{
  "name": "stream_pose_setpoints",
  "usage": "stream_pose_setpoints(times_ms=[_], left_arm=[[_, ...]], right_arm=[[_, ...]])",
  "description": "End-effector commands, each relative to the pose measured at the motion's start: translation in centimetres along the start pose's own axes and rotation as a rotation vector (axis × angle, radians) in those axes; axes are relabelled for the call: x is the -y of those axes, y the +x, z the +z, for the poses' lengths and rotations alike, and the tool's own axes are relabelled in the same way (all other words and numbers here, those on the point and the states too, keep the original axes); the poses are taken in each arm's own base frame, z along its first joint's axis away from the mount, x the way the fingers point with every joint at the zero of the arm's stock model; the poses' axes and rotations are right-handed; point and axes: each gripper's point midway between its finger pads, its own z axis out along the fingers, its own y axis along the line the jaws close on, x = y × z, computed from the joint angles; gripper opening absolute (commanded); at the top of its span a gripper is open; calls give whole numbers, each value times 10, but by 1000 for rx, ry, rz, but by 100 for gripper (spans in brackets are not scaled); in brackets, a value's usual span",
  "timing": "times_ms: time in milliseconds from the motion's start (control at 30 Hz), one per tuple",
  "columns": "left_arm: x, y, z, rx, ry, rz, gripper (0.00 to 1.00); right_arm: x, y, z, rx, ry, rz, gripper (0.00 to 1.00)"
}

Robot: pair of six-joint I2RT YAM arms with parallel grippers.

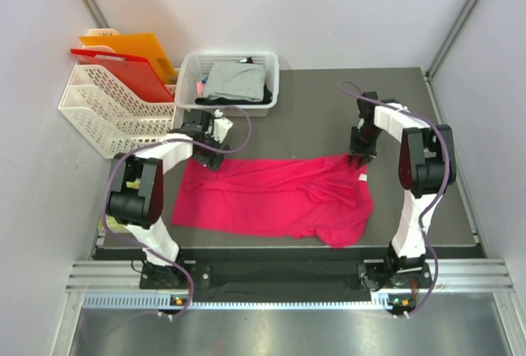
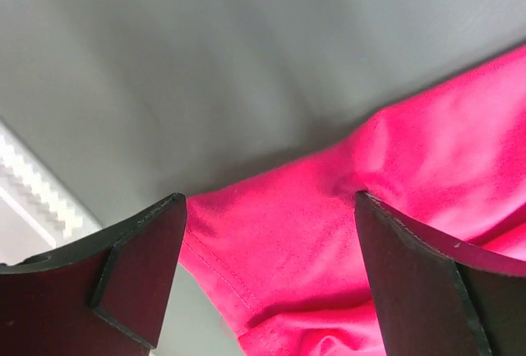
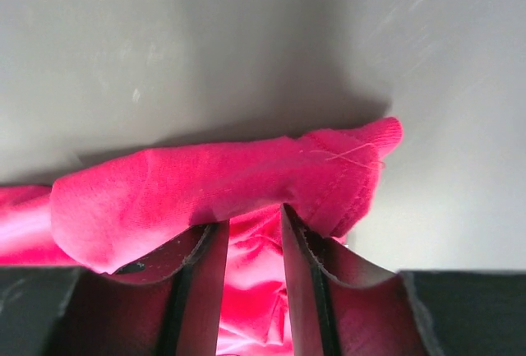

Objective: Fold and stack the t-shirts
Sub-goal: Fold the flattened tshirt in 1/3 of the way

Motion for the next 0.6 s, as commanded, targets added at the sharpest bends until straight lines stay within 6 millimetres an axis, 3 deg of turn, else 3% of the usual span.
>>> stream_pose_setpoints(times_ms=[0, 67, 200, 300, 400, 433, 567], left_arm=[[30, -37, 25, 79, 30, -4, 88], [24, -48, 33, 90, 10, -17, 88], [-7, -56, 49, 79, -127, -4, 87], [-20, -62, 56, 79, -166, 11, 87], [-31, -73, 51, 88, -196, 3, 86], [-34, -74, 48, 88, -202, 1, 86], [-42, -70, 38, 87, -237, 8, 86]], right_arm=[[24, -70, 7, 169, 47, 45, 32], [22, -86, 4, 184, 46, 46, 31], [18, -107, 1, 204, 47, 43, 31], [21, -120, 1, 211, 56, 50, 29], [30, -129, 2, 220, 56, 74, 28], [46, -136, -1, 229, 59, 111, 28], [66, -159, -9, 269, 27, 174, 27]])
